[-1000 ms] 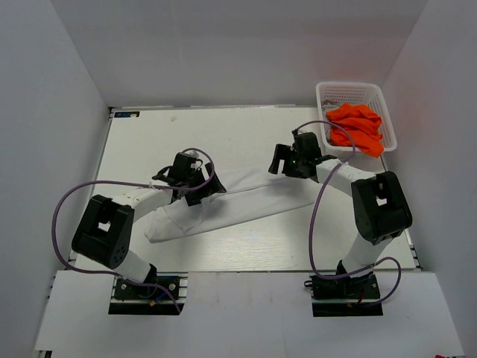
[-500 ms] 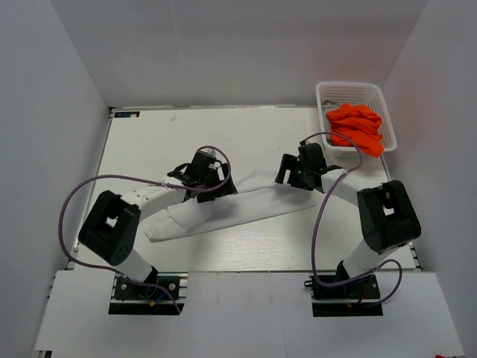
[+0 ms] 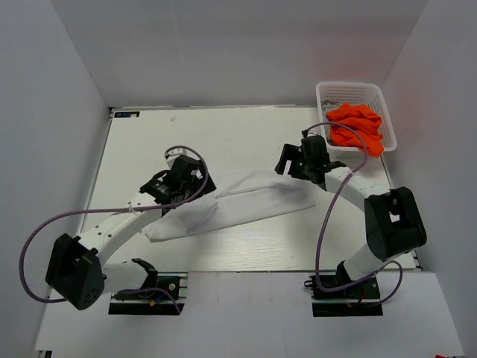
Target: Fold and stack the t-shirts
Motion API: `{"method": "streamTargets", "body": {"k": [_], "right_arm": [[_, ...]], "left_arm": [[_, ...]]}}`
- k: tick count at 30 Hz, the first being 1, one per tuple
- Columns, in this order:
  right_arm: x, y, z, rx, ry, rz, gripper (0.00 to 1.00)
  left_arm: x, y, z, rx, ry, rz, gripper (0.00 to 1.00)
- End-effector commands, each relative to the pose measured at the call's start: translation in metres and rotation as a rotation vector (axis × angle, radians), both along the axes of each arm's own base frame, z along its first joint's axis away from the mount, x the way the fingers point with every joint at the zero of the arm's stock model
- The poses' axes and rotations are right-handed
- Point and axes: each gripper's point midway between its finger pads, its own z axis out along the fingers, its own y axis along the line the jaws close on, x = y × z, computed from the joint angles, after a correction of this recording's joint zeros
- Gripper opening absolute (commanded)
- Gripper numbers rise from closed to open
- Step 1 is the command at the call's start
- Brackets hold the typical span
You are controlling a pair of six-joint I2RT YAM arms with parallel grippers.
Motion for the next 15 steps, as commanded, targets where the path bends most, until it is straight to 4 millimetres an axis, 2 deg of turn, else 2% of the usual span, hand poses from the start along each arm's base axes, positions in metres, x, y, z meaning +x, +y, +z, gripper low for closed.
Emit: {"method": "streamTargets", "body": {"k": [1,6,10,12,13,14,15], "right_arm": [[0.025,0.011,0.023,0.011,-0.093,0.038,0.90],[0.033,0.021,-0.001,0.009,-0.039,0.070,0.90],[0.038,0.024,-0.019,0.006,-0.014,0.072,0.90],[0.032,0.021,-0.022,-0.001,-0.006,0.053,0.90],[0.032,0.021,-0.022,-0.001,-0.006,0.053,0.90],[0.022,0.018,-0.027,-0.006,0.009,0.051,0.90],[0.017,0.017,-0.030,-0.007,0.020,0.053,0.90]], "left_arm": [[-0.014,0.055,-0.023,0.126,0.065,0.241,1.00],[-0.014,0.069,-0.056,0.148,0.155,0.315,1.00],[-0.011,0.090,-0.081,0.170,0.202,0.405,1.00],[0.000,0.094,-0.097,0.134,0.227,0.429,1.00],[0.004,0.092,-0.095,0.122,0.210,0.429,1.00],[0.011,0.090,-0.096,0.124,0.202,0.419,1.00],[0.014,0.091,-0.110,0.142,0.240,0.413,1.00]]}}
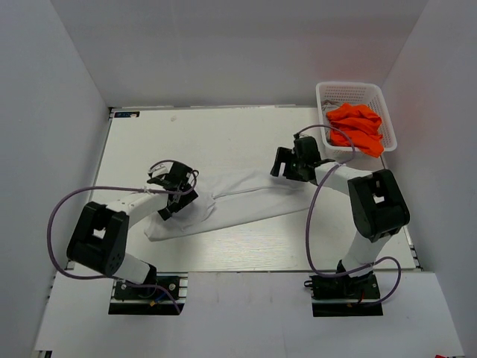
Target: Fold and stack the t-shirts
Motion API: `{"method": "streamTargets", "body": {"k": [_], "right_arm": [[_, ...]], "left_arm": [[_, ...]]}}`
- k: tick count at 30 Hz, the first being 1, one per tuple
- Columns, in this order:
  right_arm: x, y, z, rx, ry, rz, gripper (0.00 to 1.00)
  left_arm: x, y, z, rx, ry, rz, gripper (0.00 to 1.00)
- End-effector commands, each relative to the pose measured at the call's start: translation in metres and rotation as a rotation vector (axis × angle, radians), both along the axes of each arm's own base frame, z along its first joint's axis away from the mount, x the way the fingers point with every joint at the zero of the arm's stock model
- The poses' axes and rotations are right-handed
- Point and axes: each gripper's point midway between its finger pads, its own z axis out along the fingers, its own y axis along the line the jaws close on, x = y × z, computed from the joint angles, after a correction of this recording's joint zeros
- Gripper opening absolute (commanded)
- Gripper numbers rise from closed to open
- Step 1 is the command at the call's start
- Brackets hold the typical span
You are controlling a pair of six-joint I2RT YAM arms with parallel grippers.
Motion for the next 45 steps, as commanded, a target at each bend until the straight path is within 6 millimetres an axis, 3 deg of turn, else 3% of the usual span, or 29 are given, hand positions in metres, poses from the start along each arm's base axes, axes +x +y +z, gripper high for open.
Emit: {"method": "streamTargets", "body": {"k": [1,3,4,5,6,7,8,9,10,11,12,13,14,15,16,17,21,26,29,31,34,35,37,39,41,42,43,44,45], "right_arm": [[-0.011,0.001,0.005,0.015,-0.021,0.006,0.90],[-0.033,0.001,-0.004,0.018,0.026,0.029,0.90],[-0.051,0.003,-0.016,0.034,0.075,0.057,0.90],[-0.062,0.009,-0.014,0.048,0.079,0.091,0.90],[-0.091,0.014,-0.024,0.061,0.124,0.149,0.90],[-0.103,0.019,-0.025,0.072,0.142,0.179,0.90],[-0.117,0.032,-0.016,0.085,0.119,0.263,0.90],[-0.137,0.041,-0.014,0.086,0.116,0.335,0.90],[-0.158,0.052,-0.010,0.076,0.119,0.443,0.90],[-0.167,0.057,-0.010,0.066,0.120,0.485,0.90],[-0.172,0.065,-0.003,0.064,0.104,0.527,0.90],[-0.194,0.081,-0.002,0.052,0.110,0.615,0.90],[-0.198,0.086,-0.001,0.040,0.100,0.651,0.90],[-0.202,0.093,0.000,0.037,0.098,0.684,0.90],[-0.218,0.109,0.006,0.037,0.086,0.782,0.90],[-0.227,0.109,0.003,0.009,0.100,0.835,0.90],[-0.260,0.141,0.001,0.004,0.052,1.098,0.90],[-0.260,0.157,0.005,-0.033,0.002,1.131,0.90],[-0.251,0.165,0.020,-0.037,-0.081,1.118,0.90],[-0.242,0.168,0.031,-0.056,-0.141,1.088,0.90],[-0.228,0.171,0.061,-0.030,-0.254,1.026,0.90],[-0.226,0.170,0.080,0.004,-0.309,1.003,0.90],[-0.218,0.168,0.089,0.028,-0.341,0.923,0.90],[-0.212,0.162,0.103,0.045,-0.380,0.860,0.90],[-0.202,0.150,0.101,0.009,-0.363,0.761,0.90],[-0.200,0.145,0.099,-0.013,-0.350,0.740,0.90],[-0.201,0.135,0.091,-0.051,-0.318,0.731,0.90],[-0.192,0.126,0.087,-0.085,-0.311,0.651,0.90],[-0.191,0.120,0.081,-0.098,-0.296,0.621,0.90]], "left_arm": [[0.033,-0.006,-0.012,-0.029,-0.036,0.008,1.00],[0.060,-0.003,-0.011,0.007,-0.043,0.012,1.00],[0.066,-0.001,-0.032,0.035,0.015,0.006,1.00],[0.103,-0.009,-0.017,0.028,-0.040,-0.011,1.00],[0.120,-0.015,-0.018,0.040,-0.039,-0.061,1.00],[0.132,-0.013,-0.044,0.069,0.020,-0.075,1.00],[0.181,-0.030,-0.022,0.048,-0.065,-0.110,1.00],[0.203,-0.031,-0.024,0.060,-0.072,-0.126,1.00],[0.255,-0.052,0.012,0.023,-0.186,-0.166,1.00],[0.263,-0.067,-0.034,-0.012,-0.102,-0.224,1.00],[0.281,-0.078,-0.040,-0.031,-0.112,-0.252,1.00],[0.327,-0.097,0.000,-0.064,-0.236,-0.299,1.00],[0.330,-0.117,-0.010,-0.119,-0.217,-0.346,1.00],[0.334,-0.125,-0.048,-0.140,-0.181,-0.372,1.00],[0.346,-0.139,-0.038,-0.193,-0.231,-0.406,1.00],[0.358,-0.159,-0.032,-0.276,-0.313,-0.467,1.00],[0.360,-0.173,-0.049,-0.373,-0.350,-0.449,1.00],[0.365,-0.174,-0.042,-0.369,-0.377,-0.461,1.00],[0.369,-0.184,-0.018,-0.406,-0.439,-0.509,1.00],[0.373,-0.196,0.025,-0.445,-0.505,-0.580,1.00],[0.375,-0.194,0.081,-0.403,-0.588,-0.637,1.00],[0.369,-0.199,0.136,-0.390,-0.667,-0.671,1.00],[0.359,-0.184,0.165,-0.316,-0.687,-0.666,1.00],[0.331,-0.173,0.225,-0.277,-0.748,-0.703,1.00],[0.299,-0.166,0.250,-0.265,-0.733,-0.753,1.00],[0.279,-0.156,0.225,-0.249,-0.651,-0.740,1.00],[0.247,-0.151,0.271,-0.249,-0.717,-0.752,1.00],[0.230,-0.143,0.273,-0.242,-0.718,-0.744,1.00],[0.202,-0.129,0.220,-0.243,-0.597,-0.697,1.00]]}}
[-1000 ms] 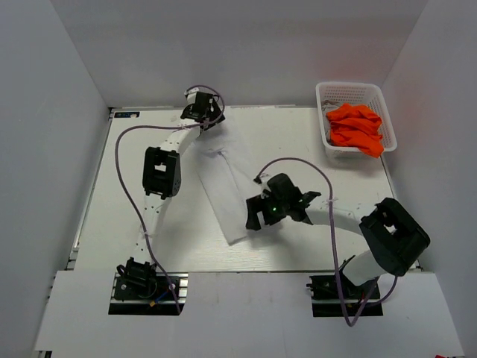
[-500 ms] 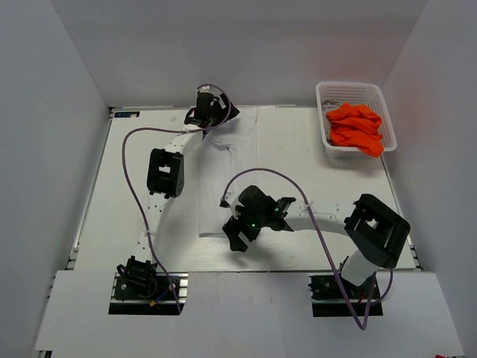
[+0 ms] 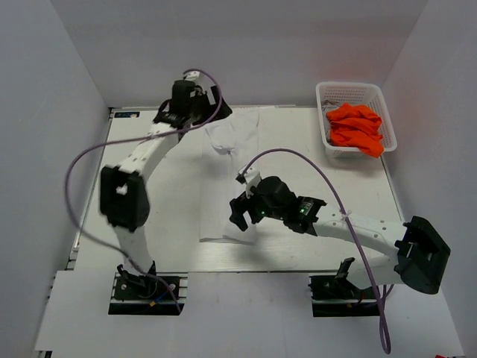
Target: Fold and stack the t-shirts
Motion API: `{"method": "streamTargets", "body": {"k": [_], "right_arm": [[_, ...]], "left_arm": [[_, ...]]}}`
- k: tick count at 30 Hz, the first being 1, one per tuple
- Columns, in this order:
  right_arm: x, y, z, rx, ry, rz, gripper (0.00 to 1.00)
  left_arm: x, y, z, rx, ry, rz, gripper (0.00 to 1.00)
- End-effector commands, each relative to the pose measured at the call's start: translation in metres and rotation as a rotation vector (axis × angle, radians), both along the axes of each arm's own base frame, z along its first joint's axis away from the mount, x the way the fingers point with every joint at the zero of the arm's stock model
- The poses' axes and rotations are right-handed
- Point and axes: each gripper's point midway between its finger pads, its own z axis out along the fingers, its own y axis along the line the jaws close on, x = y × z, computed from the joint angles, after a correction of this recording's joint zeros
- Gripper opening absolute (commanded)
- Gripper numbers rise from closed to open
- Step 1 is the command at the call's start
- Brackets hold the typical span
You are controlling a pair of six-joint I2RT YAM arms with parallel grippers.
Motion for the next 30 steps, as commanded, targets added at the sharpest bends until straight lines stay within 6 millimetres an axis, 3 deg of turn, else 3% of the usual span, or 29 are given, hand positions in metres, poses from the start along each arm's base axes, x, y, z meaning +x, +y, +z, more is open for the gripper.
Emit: {"method": "streamTargets", "body": {"k": [1,2,4,5,7,9,10,11,14,16,22,23,26,30], "right_arm": [[0.015,-0.036,-0.029,-0.094,0.039,-0.202,0.90],[0.007,-0.035,-0.034,-0.089,0.069,-0.166,0.90],[-0.002,-0.033,-0.038,-0.088,0.098,-0.114,0.90],[-0.010,-0.033,-0.042,-0.091,0.120,-0.081,0.90],[-0.021,-0.035,-0.049,-0.095,0.149,-0.024,0.90],[-0.032,-0.034,-0.051,-0.092,0.171,0.037,0.90],[-0.036,-0.039,-0.060,-0.106,0.189,0.038,0.90],[-0.038,-0.039,-0.061,-0.102,0.196,0.046,0.90],[-0.046,-0.034,-0.068,-0.088,0.238,0.074,0.90],[-0.045,-0.033,-0.071,-0.088,0.244,0.067,0.89],[-0.044,-0.032,-0.092,-0.130,0.296,0.034,0.82],[-0.044,-0.032,-0.095,-0.135,0.306,0.028,0.80],[-0.044,-0.034,-0.101,-0.156,0.321,0.012,0.76],[-0.050,-0.039,-0.112,-0.180,0.356,0.006,0.66]], "left_arm": [[-0.089,0.024,0.027,-0.019,0.011,0.023,1.00],[-0.126,0.036,0.013,-0.036,0.018,0.032,1.00],[-0.165,0.044,-0.011,-0.061,0.088,0.050,1.00],[-0.194,0.049,-0.048,-0.059,0.180,0.062,1.00],[-0.232,0.057,-0.064,-0.041,0.263,0.065,1.00],[-0.286,0.064,-0.106,0.015,0.447,0.045,1.00],[-0.302,0.065,-0.106,-0.003,0.456,0.036,1.00],[-0.326,0.069,-0.128,-0.004,0.530,0.038,1.00],[-0.371,0.073,-0.147,-0.004,0.619,0.013,1.00],[-0.386,0.081,-0.162,0.030,0.668,0.037,0.93],[-0.390,0.075,-0.182,0.037,0.697,0.010,0.74],[-0.391,0.080,-0.188,0.065,0.710,0.034,0.65],[-0.391,0.081,-0.193,0.100,0.722,0.035,0.51],[-0.388,0.078,-0.199,0.110,0.695,0.016,0.50]]}}
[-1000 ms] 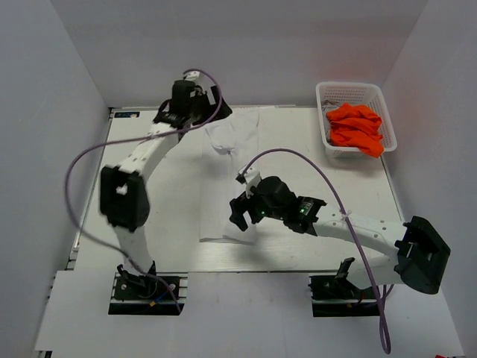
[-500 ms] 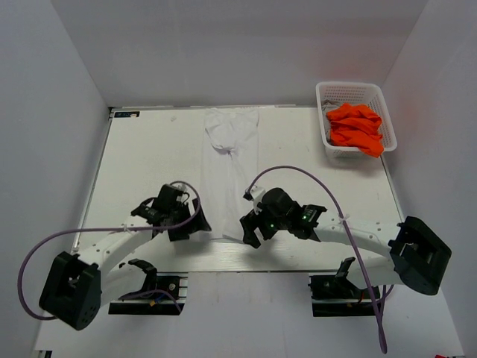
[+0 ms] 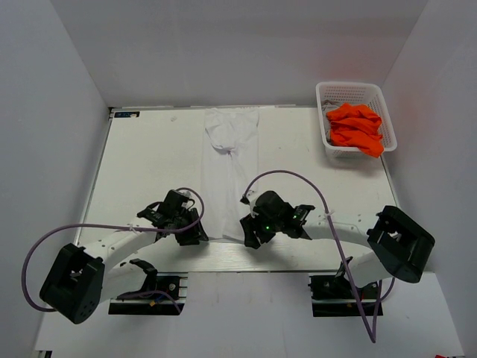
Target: Fold and stack the t-shirts
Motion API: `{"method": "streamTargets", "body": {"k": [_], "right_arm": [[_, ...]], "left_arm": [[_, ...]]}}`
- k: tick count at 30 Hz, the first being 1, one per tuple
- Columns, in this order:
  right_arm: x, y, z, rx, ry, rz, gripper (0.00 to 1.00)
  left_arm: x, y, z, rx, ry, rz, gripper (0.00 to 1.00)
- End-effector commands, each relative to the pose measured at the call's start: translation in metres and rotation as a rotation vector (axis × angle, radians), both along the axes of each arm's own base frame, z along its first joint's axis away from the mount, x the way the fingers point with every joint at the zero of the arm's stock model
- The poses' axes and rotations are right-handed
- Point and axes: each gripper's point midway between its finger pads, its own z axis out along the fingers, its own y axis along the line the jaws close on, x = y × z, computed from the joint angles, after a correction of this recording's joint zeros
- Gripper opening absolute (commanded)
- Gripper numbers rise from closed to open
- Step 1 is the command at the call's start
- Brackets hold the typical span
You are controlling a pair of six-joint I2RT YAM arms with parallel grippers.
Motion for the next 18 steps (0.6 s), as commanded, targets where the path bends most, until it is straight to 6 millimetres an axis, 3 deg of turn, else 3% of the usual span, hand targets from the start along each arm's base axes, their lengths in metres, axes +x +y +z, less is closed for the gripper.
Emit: {"method": "streamTargets", "body": {"k": [1,5,8,13,14,18], "right_arm": [[-0.001,0.003,-0.006,0.008,0.027,-0.019,0.64],[-0.001,0.004,-0.012,-0.011,0.055,-0.043,0.45],[0.003,0.002,-0.014,-0.024,0.048,-0.074,0.36],[0.014,0.003,-0.015,-0.032,0.013,-0.117,0.13],[0.015,0.007,-0.011,-0.019,0.007,-0.110,0.00],[0.028,0.020,0.016,0.068,-0.070,-0.111,0.00]], "left_arm": [[0.002,0.005,-0.012,0.047,-0.016,-0.004,0.50],[0.008,0.010,-0.018,0.091,-0.020,0.015,0.44],[0.012,0.013,-0.020,0.119,-0.022,0.027,0.33],[0.020,0.010,-0.020,0.121,-0.045,0.000,0.00],[0.028,0.005,-0.012,0.110,-0.071,-0.006,0.00],[0.042,0.000,0.004,0.105,-0.146,-0.027,0.00]]}}
